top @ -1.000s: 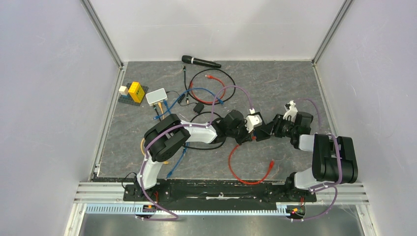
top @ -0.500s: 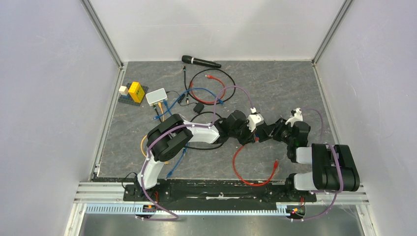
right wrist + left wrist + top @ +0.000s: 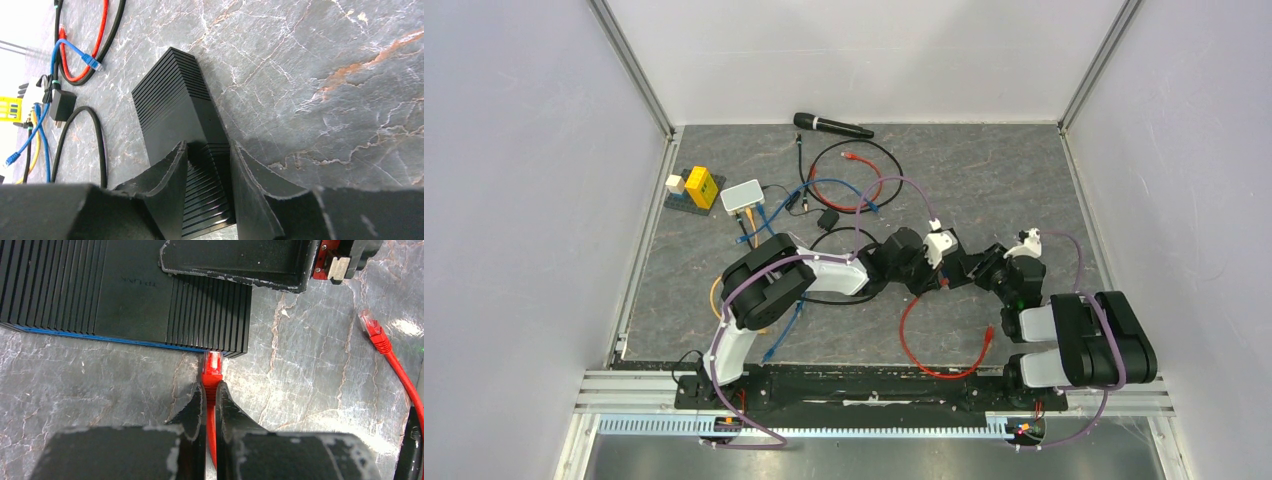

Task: Insert the plug into the switch port
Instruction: Insert the connector into the switch port.

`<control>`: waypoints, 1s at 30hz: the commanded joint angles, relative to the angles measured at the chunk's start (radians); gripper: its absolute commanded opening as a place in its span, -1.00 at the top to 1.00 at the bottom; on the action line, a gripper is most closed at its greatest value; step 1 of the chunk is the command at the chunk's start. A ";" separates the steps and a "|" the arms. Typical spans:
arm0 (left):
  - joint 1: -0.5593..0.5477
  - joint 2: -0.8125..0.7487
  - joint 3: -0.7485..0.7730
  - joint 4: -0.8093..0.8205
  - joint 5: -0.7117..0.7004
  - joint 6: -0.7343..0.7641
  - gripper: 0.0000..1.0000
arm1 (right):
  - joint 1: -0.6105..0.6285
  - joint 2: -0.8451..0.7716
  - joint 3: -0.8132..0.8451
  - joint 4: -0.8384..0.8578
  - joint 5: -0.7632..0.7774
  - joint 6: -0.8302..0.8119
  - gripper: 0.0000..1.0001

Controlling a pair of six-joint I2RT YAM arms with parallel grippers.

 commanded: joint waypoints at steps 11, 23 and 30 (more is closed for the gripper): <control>-0.002 0.003 0.051 0.374 0.009 0.025 0.95 | 0.252 0.154 -0.129 -0.134 -0.429 0.150 0.30; -0.002 0.039 0.068 0.268 -0.022 0.161 0.95 | 0.266 0.212 0.023 -0.393 -0.501 -0.067 0.30; 0.035 0.090 0.034 0.535 -0.026 -0.133 0.95 | 0.296 0.286 -0.063 -0.225 -0.495 0.041 0.33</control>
